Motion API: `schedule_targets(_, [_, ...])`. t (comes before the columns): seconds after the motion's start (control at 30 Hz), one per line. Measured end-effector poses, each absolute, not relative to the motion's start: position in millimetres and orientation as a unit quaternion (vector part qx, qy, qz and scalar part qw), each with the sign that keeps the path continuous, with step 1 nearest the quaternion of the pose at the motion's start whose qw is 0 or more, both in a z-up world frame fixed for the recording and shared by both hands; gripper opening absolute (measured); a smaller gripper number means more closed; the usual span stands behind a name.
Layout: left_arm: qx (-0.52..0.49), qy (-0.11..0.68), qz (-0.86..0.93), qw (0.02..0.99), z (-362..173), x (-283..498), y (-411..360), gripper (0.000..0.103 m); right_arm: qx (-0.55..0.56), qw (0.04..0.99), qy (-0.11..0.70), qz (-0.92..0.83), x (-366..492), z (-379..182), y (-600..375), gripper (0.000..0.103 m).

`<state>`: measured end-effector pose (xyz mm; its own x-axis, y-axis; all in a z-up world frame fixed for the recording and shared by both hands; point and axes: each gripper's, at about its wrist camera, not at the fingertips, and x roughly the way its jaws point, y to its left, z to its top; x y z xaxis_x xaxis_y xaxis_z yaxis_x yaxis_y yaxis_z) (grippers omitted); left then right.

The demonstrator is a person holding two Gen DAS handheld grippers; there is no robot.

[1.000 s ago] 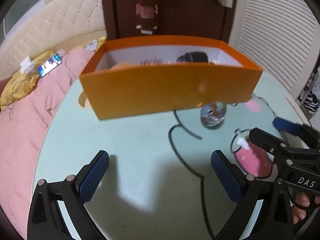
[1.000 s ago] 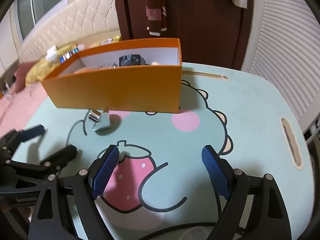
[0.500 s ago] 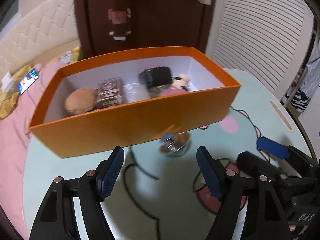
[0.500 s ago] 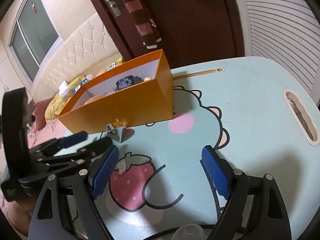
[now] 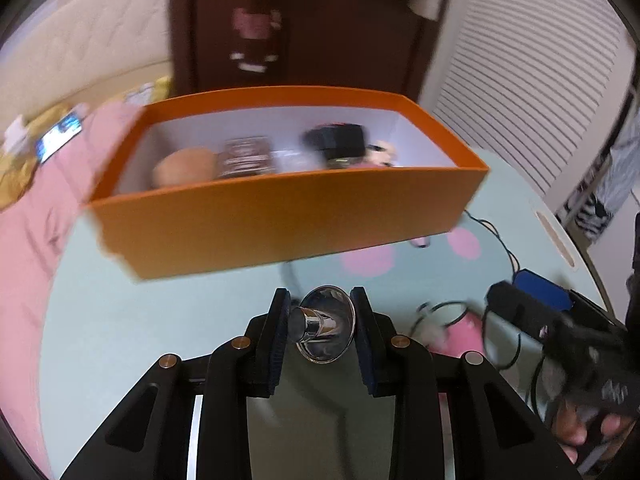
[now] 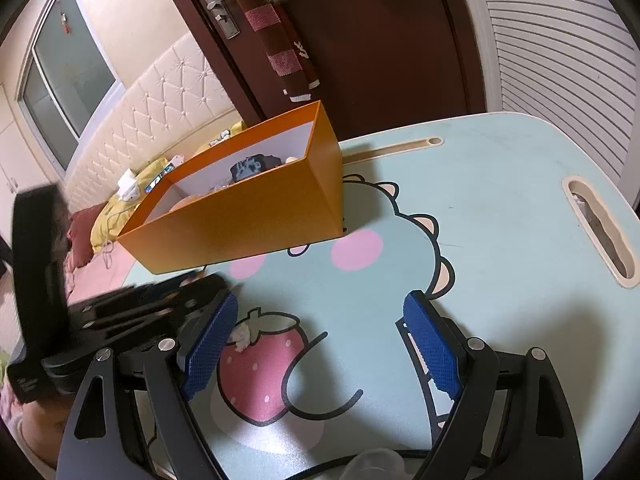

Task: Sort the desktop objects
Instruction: 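Grasp the silver metal cup with the left gripper, then carry the silver cup over the orange box and lower it in with the left gripper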

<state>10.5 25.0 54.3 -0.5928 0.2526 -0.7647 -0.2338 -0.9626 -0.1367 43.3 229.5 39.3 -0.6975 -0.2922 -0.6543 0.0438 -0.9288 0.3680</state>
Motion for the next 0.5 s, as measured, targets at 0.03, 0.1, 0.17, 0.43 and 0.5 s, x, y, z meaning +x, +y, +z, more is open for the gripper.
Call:
schedule_targets(0.03, [-0.431,-0.018,0.894,0.125,54.5,13.6,16.0,0.029,0.378,0.092,-0.163,-0.907,43.2,39.3,228.8,0.085])
schedule_targets(0.1, [-0.43,-0.025,0.896,0.104,54.4,18.9,1.4,0.029,0.379,0.091,-0.16,-0.907,43.7,39.1,227.6,0.085])
schedule_targets(0.17, [-0.429,-0.022,0.899,0.083,53.4,22.2,-9.0,0.029,0.379,0.089,-0.157,-0.907,43.6,39.0,226.4,0.085])
schedule_targets(0.43, [-0.424,-0.024,0.903,0.062,46.2,24.7,-16.4,0.029,0.389,0.076,-0.103,-0.912,42.0,43.3,210.0,0.085])
schedule_targets(0.5, [-0.422,-0.026,0.904,0.064,46.1,24.5,-18.3,0.029,0.39,0.071,-0.086,-0.914,41.4,45.0,204.9,0.085])
